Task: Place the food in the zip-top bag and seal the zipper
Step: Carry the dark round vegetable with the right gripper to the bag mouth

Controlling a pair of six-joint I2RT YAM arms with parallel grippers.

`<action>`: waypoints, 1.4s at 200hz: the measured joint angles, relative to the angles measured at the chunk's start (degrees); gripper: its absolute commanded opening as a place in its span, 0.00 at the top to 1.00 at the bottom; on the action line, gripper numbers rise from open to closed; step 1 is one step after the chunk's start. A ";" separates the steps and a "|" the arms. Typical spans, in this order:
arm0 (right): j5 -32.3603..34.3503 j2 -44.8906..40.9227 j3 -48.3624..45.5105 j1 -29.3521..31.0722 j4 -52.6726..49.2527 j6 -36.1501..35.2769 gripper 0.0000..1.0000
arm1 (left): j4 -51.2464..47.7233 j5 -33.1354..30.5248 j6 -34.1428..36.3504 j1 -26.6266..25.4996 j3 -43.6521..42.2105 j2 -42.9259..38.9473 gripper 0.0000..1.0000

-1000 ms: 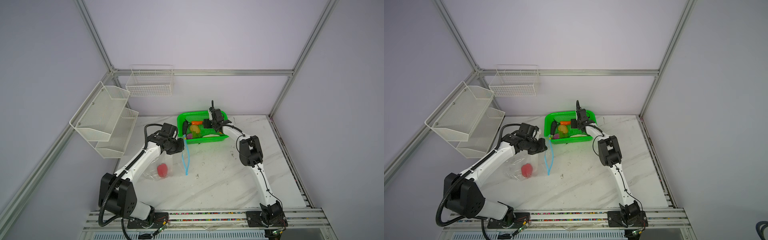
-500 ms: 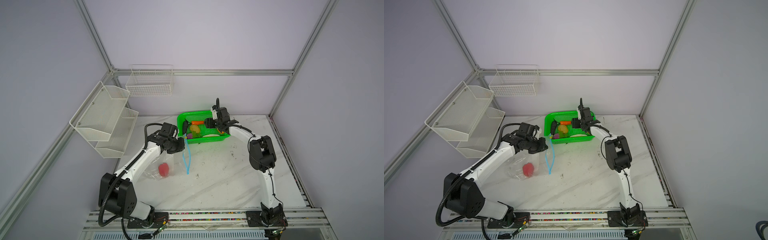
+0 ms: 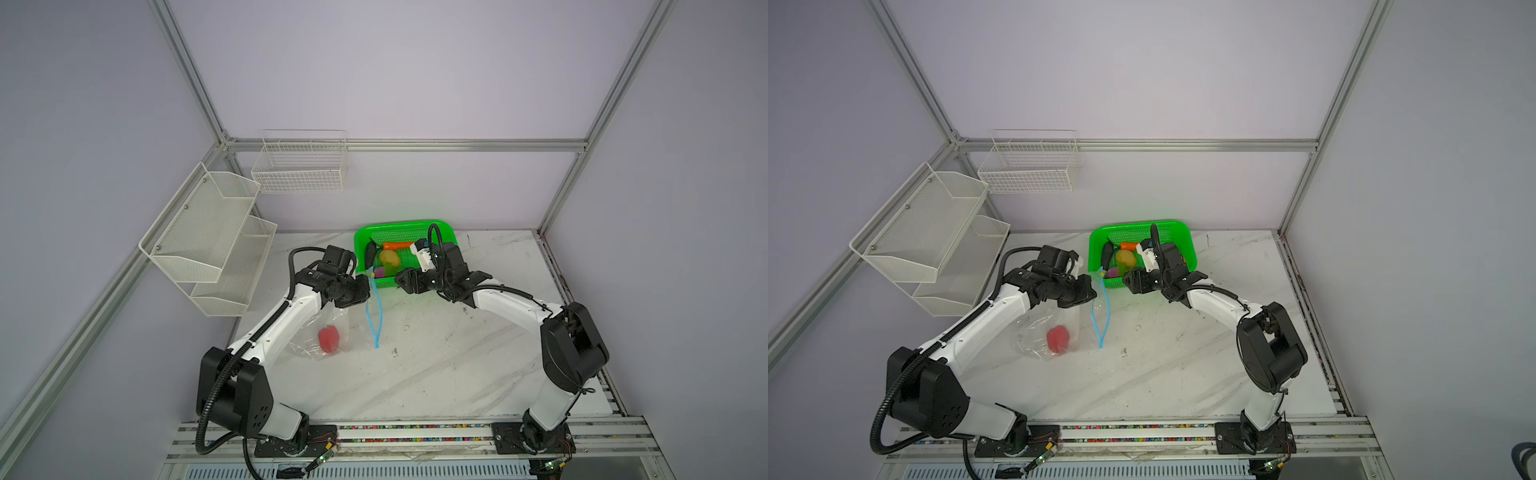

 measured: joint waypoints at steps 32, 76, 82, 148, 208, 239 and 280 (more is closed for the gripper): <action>-4.11 -1.09 -5.49 3.08 4.00 2.49 0.52 | 0.42 0.00 -0.33 0.00 0.00 -2.51 1.00; -7.26 -2.58 -11.32 4.96 10.60 7.52 0.57 | 0.61 0.02 -0.66 0.00 0.00 -3.74 1.00; -7.54 -2.86 -11.76 5.14 11.17 8.13 0.57 | 0.61 0.02 -0.70 0.00 0.00 -3.74 1.00; -8.72 -8.90 -13.73 5.27 16.35 11.19 0.62 | 0.70 0.04 -0.92 -0.04 0.00 -3.74 1.00; -11.21 -6.84 -12.92 6.47 21.99 13.70 0.66 | 0.74 0.33 -1.29 -0.31 0.00 -3.74 1.00; -11.78 -5.29 -12.85 6.97 23.17 14.32 0.68 | 0.74 0.55 -1.29 -0.37 0.00 -3.74 1.00; -12.61 -3.80 -12.85 7.50 25.00 15.15 0.70 | 0.74 0.59 -1.29 -0.37 0.00 -3.74 1.00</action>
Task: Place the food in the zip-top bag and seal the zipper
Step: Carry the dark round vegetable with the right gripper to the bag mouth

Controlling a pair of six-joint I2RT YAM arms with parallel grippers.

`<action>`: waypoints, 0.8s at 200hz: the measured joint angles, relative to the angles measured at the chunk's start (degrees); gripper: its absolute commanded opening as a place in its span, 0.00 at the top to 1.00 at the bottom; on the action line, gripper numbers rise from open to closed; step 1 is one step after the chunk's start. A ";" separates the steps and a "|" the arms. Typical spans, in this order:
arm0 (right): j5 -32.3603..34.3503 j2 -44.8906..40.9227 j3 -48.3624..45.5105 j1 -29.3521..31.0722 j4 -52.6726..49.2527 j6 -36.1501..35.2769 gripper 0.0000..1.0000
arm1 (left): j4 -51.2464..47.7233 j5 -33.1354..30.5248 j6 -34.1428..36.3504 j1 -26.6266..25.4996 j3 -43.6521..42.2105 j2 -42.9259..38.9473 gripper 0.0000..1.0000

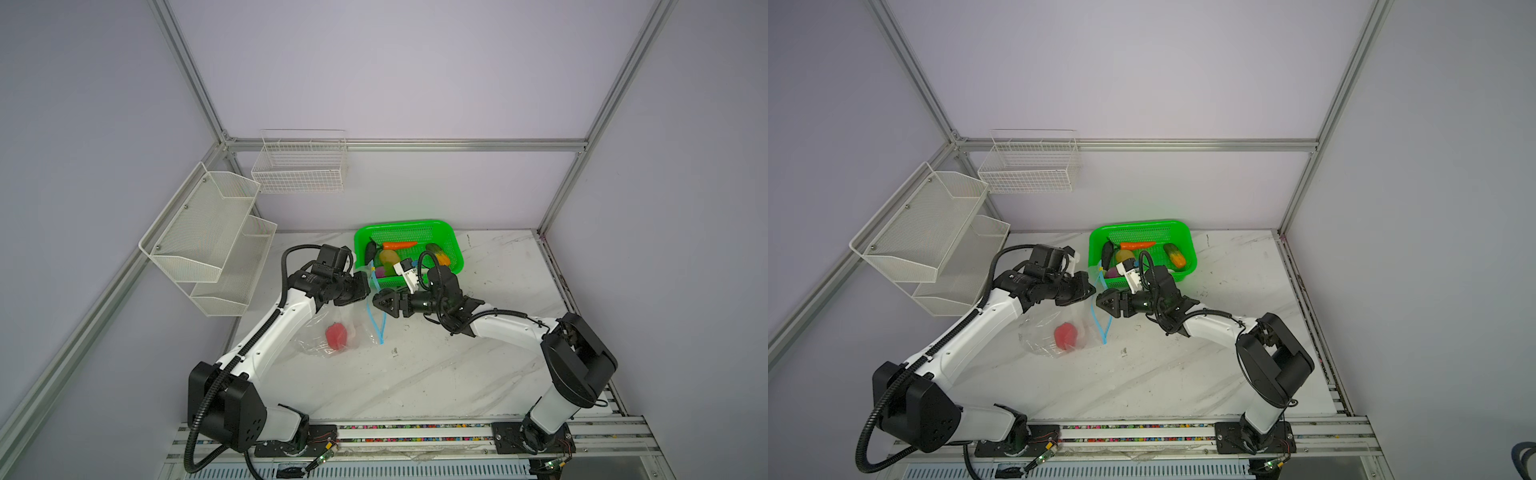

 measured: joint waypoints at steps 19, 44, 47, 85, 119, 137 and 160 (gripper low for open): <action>-0.35 1.07 0.00 0.42 0.83 0.17 0.70 | 0.02 0.00 -0.02 0.00 0.00 0.00 1.00; -0.50 2.73 0.00 0.96 1.03 0.17 0.71 | 0.00 0.02 -0.02 0.00 0.00 -0.02 1.00; -0.55 2.95 0.00 1.01 1.03 0.15 0.71 | 0.00 0.00 -0.02 0.00 0.00 -0.02 1.00; -0.52 3.63 0.00 1.14 0.63 -0.20 0.71 | -0.04 0.02 -0.02 -0.04 -0.11 -0.72 1.00; -0.15 4.02 0.20 1.38 -1.09 -1.16 0.70 | 0.04 0.04 -0.04 -0.04 -0.20 -1.42 1.00; 0.00 5.11 0.98 1.68 -2.19 -1.73 0.69 | 0.07 0.07 -0.04 -0.04 -0.31 -1.51 1.00; 0.52 6.45 1.79 1.95 -3.54 -2.54 0.66 | 0.09 0.24 -0.07 -0.04 -0.83 -1.55 1.00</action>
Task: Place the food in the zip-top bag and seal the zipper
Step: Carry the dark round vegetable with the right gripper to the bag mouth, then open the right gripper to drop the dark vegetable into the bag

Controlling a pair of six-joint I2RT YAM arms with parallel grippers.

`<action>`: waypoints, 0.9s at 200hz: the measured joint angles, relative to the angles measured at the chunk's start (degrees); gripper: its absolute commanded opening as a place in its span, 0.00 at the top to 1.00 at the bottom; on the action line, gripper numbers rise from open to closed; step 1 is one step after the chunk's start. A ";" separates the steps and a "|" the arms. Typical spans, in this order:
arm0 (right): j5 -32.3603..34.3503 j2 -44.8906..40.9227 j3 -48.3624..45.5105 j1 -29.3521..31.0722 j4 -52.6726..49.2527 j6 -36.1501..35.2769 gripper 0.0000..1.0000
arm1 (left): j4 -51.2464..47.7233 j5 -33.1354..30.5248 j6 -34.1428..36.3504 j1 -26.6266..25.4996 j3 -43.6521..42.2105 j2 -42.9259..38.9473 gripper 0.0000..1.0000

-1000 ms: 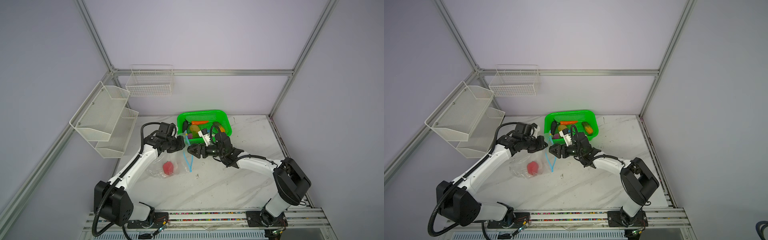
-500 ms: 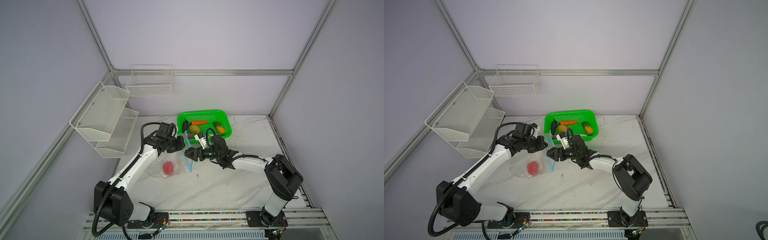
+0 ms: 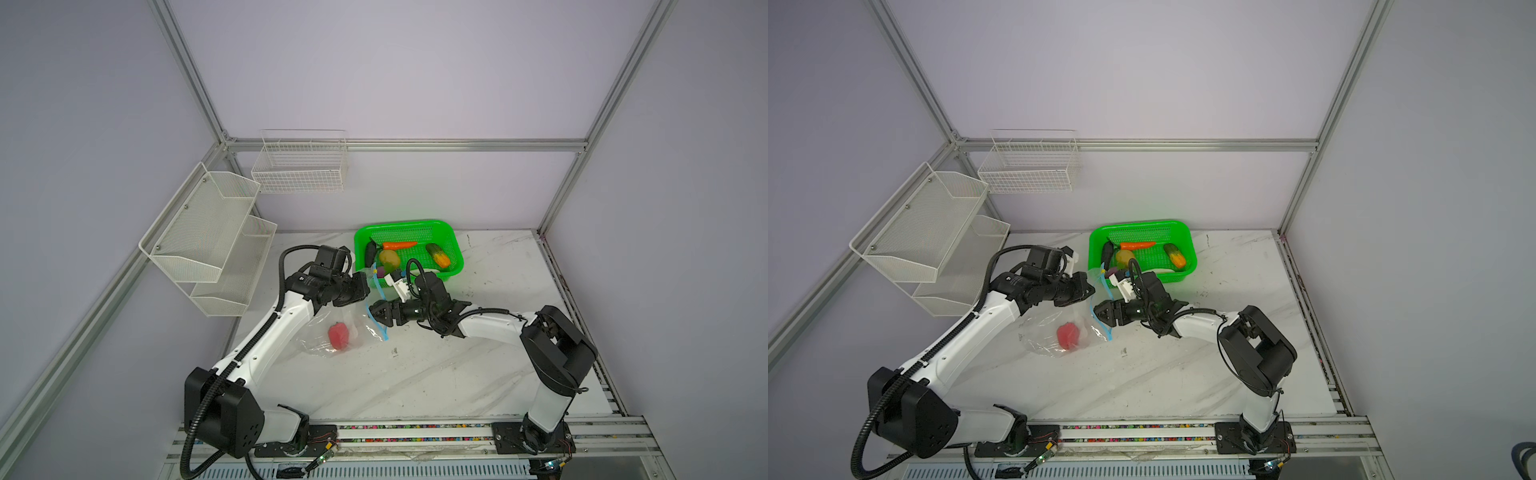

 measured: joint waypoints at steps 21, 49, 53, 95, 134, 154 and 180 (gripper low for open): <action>0.57 0.79 0.39 0.07 -1.46 -0.59 0.62 | 0.00 0.07 -0.02 0.00 -0.13 -0.02 1.00; 1.31 1.05 1.22 0.31 -2.91 -1.36 0.51 | 0.02 0.13 0.00 0.00 -0.17 -0.07 1.00; 1.44 1.05 1.38 0.35 -3.21 -1.42 0.50 | 0.04 0.15 -0.02 0.00 -0.20 -0.07 1.00; 2.82 1.05 1.86 0.98 -4.70 -2.27 0.38 | 0.15 0.28 -0.02 0.00 -0.28 -0.07 1.00; 3.98 1.05 2.67 1.60 -6.23 -3.06 0.29 | 0.63 0.35 -0.02 0.00 -0.66 -0.15 1.00; 4.46 1.05 2.97 1.81 -7.02 -3.45 0.25 | 0.81 0.44 -0.02 0.00 -1.14 -0.28 1.00; 5.38 1.05 3.06 2.05 -7.85 -4.00 0.23 | 0.85 0.48 0.00 0.00 -1.14 -0.46 1.00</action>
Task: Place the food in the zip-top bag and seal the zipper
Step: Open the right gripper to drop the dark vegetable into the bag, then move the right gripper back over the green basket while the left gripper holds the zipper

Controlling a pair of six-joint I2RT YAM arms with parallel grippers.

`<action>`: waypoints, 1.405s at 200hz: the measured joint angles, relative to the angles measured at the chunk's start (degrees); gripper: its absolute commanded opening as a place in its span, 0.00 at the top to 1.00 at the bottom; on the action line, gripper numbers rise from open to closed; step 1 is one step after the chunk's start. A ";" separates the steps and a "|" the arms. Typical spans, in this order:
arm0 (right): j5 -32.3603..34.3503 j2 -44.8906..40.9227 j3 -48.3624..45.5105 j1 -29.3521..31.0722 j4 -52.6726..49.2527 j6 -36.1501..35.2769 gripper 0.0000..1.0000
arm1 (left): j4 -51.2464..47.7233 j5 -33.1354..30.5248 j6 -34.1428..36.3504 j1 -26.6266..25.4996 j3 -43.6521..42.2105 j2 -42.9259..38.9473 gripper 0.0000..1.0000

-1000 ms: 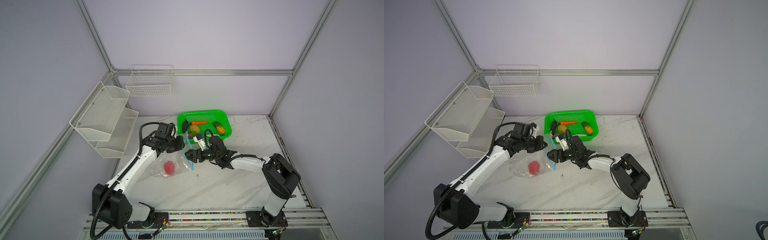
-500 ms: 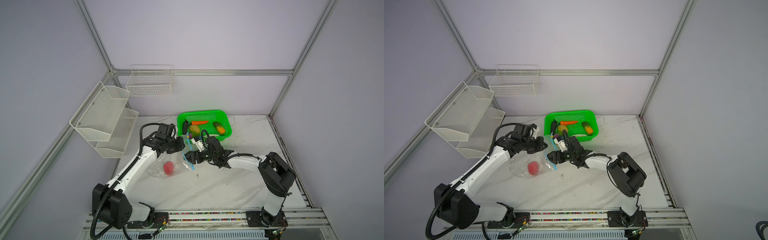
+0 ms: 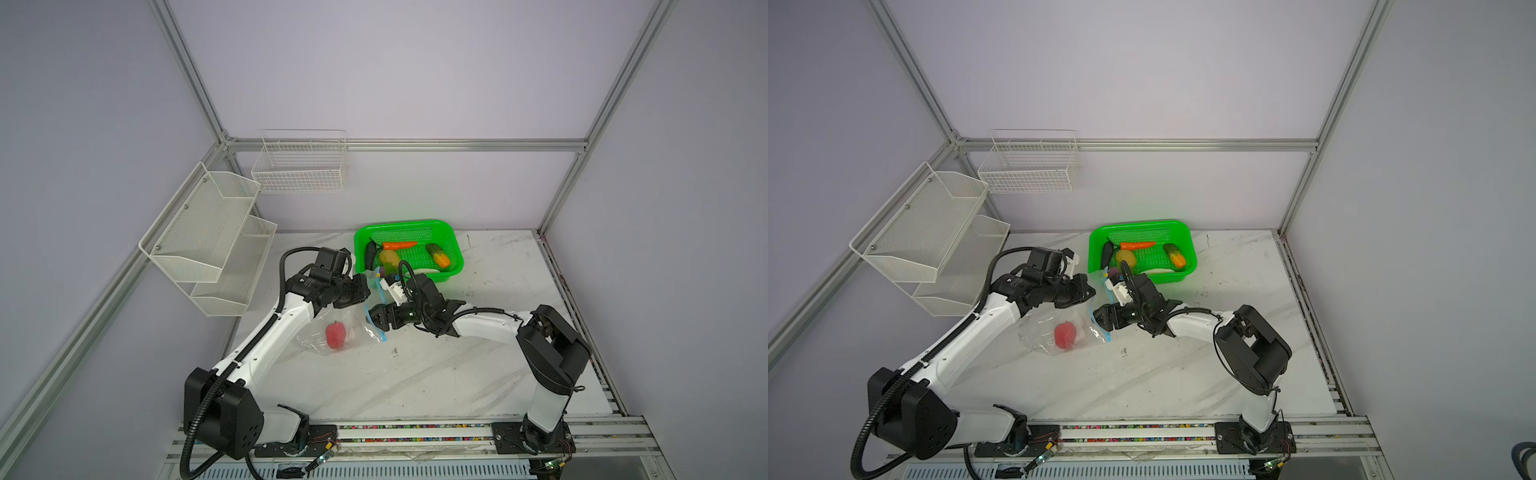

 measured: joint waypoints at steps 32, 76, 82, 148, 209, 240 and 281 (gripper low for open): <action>0.70 -0.11 0.39 0.13 -0.39 -0.22 0.17 | 0.00 0.00 0.00 0.00 -0.02 -0.24 1.00; 1.75 -0.70 0.52 0.13 -0.74 -0.70 0.12 | 0.02 0.04 -0.02 0.00 -0.13 -0.57 1.00; 1.88 -0.83 0.52 0.13 -0.79 -0.72 0.11 | 0.02 0.04 0.00 0.00 -0.13 -0.57 1.00; 3.32 -2.56 0.52 0.13 -2.21 -1.31 0.13 | 0.42 0.02 -0.02 0.00 -0.72 -0.57 1.00; 10.64 -12.92 0.63 -1.92 -10.14 -4.59 0.20 | 0.46 0.00 0.00 0.00 -1.05 -0.57 1.00; 14.56 -14.47 3.32 -5.75 -14.12 -7.82 0.20 | 0.52 0.00 0.02 0.00 -1.05 -0.57 1.00; 17.90 -13.11 7.10 -9.01 -17.88 -10.95 0.23 | 0.66 -0.09 0.00 0.00 -1.05 -0.57 1.00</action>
